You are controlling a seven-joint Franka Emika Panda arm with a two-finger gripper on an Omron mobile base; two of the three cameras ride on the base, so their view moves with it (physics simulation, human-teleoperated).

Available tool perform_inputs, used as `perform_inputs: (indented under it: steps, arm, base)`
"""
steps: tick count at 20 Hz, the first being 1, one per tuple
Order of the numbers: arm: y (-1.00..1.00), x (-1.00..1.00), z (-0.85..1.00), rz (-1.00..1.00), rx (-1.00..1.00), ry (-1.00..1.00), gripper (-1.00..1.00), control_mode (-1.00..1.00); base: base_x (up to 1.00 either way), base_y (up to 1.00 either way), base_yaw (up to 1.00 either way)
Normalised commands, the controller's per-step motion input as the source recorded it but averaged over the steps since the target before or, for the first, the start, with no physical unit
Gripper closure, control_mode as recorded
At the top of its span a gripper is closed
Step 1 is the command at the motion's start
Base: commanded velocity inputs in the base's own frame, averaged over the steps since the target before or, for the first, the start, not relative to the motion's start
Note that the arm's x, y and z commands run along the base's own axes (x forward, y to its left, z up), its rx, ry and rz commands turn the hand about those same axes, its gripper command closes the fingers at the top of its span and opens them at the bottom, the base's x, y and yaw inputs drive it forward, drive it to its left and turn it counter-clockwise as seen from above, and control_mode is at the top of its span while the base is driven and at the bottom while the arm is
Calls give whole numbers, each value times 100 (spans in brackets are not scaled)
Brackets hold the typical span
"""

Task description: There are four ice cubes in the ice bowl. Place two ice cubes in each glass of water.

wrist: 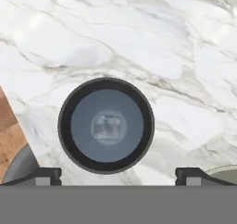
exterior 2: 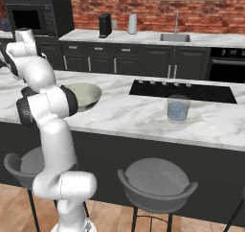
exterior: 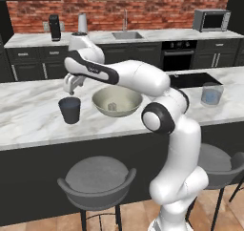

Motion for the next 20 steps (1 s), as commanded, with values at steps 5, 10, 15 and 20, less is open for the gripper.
perform_inputs:
  steps: [5, 10, 15, 20]
  arm:
    - [-100, -17, -2, 0, 0, 8, -100, -100]
    - [-100, -12, -4, 0, 0, 9, -100, -100]
    - [-96, -22, -34, -18, 0, 0, -100, -100]
    - [-36, -7, -43, -30, 0, 0, -100, -100]
  base:
    - [0, 0, 0]
    - [0, 0, 0]
    - [0, 0, 0]
    - [0, 0, 0]
